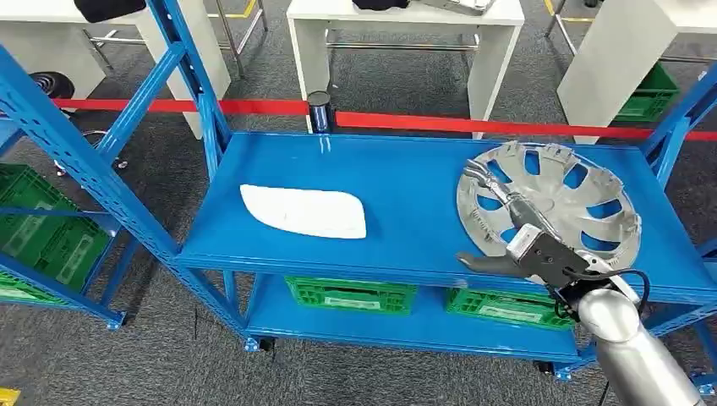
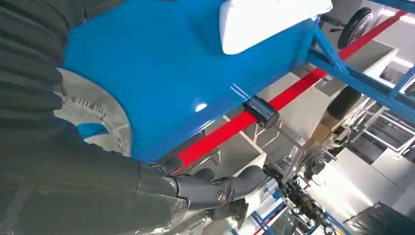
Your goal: Take the parts from the cabinet and place them on the table.
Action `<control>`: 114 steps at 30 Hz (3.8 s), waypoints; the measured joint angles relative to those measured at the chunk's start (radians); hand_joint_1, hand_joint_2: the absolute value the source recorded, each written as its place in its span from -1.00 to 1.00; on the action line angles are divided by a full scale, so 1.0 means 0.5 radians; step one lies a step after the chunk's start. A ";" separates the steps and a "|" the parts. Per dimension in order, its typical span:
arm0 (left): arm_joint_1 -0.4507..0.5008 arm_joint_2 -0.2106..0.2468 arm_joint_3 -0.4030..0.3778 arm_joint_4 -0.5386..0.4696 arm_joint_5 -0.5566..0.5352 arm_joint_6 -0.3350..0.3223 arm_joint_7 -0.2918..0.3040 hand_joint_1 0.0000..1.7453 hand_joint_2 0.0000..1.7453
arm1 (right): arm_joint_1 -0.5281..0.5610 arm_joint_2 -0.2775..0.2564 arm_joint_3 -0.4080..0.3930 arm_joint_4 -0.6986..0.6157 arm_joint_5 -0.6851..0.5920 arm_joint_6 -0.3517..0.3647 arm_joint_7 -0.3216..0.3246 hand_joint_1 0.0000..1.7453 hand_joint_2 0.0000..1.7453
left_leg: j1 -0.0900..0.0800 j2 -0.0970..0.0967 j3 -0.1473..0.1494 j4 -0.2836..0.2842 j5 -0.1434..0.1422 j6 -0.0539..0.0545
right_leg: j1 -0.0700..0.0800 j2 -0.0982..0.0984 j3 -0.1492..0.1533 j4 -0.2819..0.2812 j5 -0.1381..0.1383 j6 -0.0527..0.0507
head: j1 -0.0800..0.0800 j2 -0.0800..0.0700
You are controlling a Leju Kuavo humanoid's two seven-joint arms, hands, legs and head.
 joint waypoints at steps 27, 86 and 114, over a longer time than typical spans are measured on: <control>-0.002 0.021 0.000 -0.003 0.001 -0.010 0.005 -1.00 -1.00 | -0.201 -0.136 0.240 0.257 0.502 -0.108 0.168 -1.00 1.00 | 0.014 0.004 -0.283 0.543 -0.271 -0.044 | -0.019 -0.006 -0.020 0.012 -0.001 0.002 | 0.000 0.000; -0.033 0.087 0.022 -0.021 0.040 -0.003 0.029 -1.00 -1.00 | -0.614 -0.168 0.593 1.054 0.747 0.096 0.374 -1.00 1.00 | 0.007 0.004 -0.210 0.399 -0.250 -0.038 | -0.023 -0.006 -0.028 0.002 0.023 0.007 | 0.004 0.001; -0.060 0.092 0.053 -0.022 0.024 0.007 0.013 -1.00 -1.00 | -0.629 -0.146 0.673 1.295 0.710 0.134 0.382 -1.00 1.00 | -0.012 0.003 -0.017 -0.009 -0.065 -0.016 | -0.023 -0.013 -0.015 -0.009 0.024 0.006 | 0.000 0.000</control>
